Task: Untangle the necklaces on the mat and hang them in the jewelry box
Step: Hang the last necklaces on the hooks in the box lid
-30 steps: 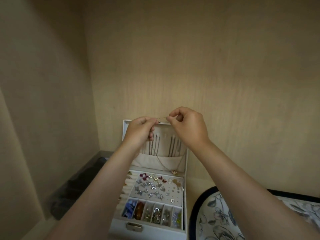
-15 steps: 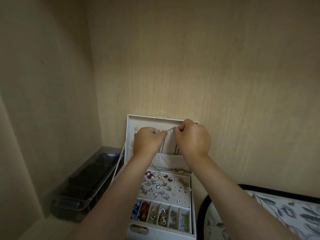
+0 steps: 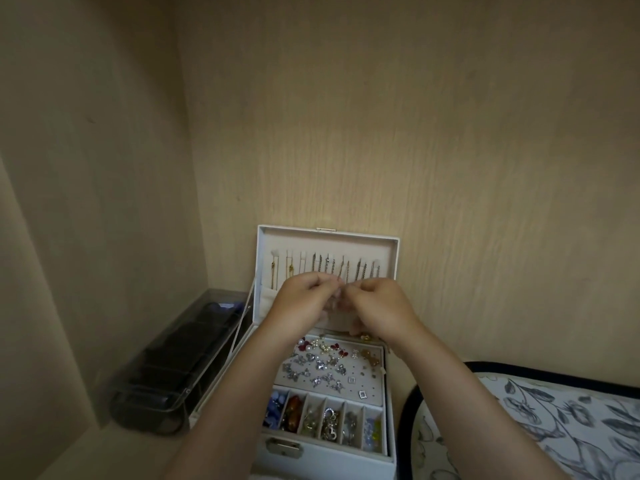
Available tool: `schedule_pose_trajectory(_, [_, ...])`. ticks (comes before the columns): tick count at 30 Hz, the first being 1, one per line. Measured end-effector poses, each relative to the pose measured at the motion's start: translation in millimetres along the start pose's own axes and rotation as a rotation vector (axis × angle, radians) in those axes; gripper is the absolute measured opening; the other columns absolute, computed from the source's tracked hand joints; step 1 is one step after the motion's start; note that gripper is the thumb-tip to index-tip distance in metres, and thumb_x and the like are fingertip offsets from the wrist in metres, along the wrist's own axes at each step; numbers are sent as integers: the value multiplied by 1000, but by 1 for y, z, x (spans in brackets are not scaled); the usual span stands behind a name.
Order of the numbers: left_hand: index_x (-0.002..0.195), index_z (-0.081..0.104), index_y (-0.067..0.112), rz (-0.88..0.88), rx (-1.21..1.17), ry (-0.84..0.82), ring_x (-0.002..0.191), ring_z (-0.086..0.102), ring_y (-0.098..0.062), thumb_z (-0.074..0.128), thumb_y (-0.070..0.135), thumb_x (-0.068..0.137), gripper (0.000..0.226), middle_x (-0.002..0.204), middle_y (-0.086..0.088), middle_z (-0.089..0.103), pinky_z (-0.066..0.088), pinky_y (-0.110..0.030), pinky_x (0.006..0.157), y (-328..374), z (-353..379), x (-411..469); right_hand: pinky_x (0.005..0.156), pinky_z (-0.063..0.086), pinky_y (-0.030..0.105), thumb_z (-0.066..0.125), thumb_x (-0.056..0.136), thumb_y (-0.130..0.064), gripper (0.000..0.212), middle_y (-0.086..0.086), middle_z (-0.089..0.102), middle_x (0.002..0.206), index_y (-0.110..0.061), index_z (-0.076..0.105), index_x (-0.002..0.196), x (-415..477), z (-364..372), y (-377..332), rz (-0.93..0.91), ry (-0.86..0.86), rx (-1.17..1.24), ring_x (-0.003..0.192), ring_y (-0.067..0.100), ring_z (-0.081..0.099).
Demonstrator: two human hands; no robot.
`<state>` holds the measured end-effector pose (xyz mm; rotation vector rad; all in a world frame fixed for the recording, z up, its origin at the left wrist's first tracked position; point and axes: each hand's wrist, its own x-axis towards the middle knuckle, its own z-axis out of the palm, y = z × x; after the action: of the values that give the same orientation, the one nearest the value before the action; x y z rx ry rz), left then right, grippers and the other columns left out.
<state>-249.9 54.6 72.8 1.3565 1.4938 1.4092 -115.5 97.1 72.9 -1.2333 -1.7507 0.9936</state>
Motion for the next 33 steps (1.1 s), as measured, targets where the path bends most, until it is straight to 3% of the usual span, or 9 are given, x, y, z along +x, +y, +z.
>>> schedule_pose_trajectory(2, [104, 74, 25, 45, 44, -40, 105, 63, -9, 55, 19, 98, 21, 110, 8, 71, 49, -29, 96, 0, -1, -5, 45, 44, 21, 57, 94, -22, 23, 5, 69, 64, -10, 72, 81, -7, -2, -3, 65, -148, 189, 57, 21, 64])
schedule_pose_trajectory(5, [113, 72, 27, 95, 57, -127, 113, 59, -1, 54, 17, 98, 25, 121, 12, 68, 44, -18, 96, 2, -4, -7, 51, 44, 20, 60, 94, -17, 12, 0, 72, 72, -15, 70, 88, -10, -3, -2, 29, -253, 181, 60, 9, 64])
schedule_pose_trajectory(10, [107, 70, 30, 116, 161, -46, 91, 58, -6, 56, 17, 97, 22, 92, 16, 64, 47, -26, 87, -6, -3, 0, 60, 47, 23, 63, 95, -20, 22, 10, 72, 72, -6, 73, 82, -5, -15, 3, 25, -254, -40, 63, 14, 57])
schedule_pose_trajectory(13, [109, 67, 30, 107, 261, -21, 89, 60, -8, 56, 20, 97, 20, 104, 11, 65, 49, -24, 76, -17, 3, 2, 61, 42, 27, 66, 91, -22, 30, 11, 62, 61, -1, 71, 72, -3, -26, 1, -44, -193, -316, 55, 13, 51])
schedule_pose_trajectory(16, [112, 67, 29, 103, 236, -116, 81, 61, -5, 58, 19, 97, 20, 110, 8, 69, 49, -26, 77, -19, 12, 2, 55, 36, 26, 63, 94, -27, 36, -2, 48, 52, -14, 62, 61, -5, -35, -6, -130, -152, -433, 49, 9, 42])
schedule_pose_trajectory(21, [107, 71, 23, 53, 136, -284, 58, 58, -14, 58, 15, 94, 20, 64, 0, 65, 52, -36, 72, -15, 24, -7, 62, 45, 25, 65, 94, -26, 27, 5, 68, 64, -8, 75, 77, 3, -35, -3, -237, -13, -147, 56, 5, 57])
schedule_pose_trajectory(27, [91, 73, 15, 75, 141, -182, 59, 56, -8, 60, 17, 96, 14, 81, 3, 74, 49, -27, 64, -8, 11, -5, 59, 43, 23, 66, 94, -26, 26, 6, 71, 68, -5, 77, 85, 9, -37, 4, -198, -47, -46, 49, -1, 53])
schedule_pose_trajectory(31, [95, 74, 14, 121, 84, -101, 64, 57, -10, 59, 17, 96, 15, 86, 4, 77, 50, -20, 66, -2, -1, -2, 59, 45, 26, 58, 90, -27, 28, 6, 74, 70, -8, 76, 81, 8, -33, 12, -84, -267, -315, 47, 7, 56])
schedule_pose_trajectory(33, [96, 73, 12, 135, 42, -87, 60, 56, -7, 59, 16, 97, 15, 88, 3, 77, 46, -13, 58, 1, -1, -1, 68, 52, 25, 63, 86, -27, 21, -3, 77, 89, -21, 77, 102, 5, -25, 16, -90, -391, -397, 62, 0, 64])
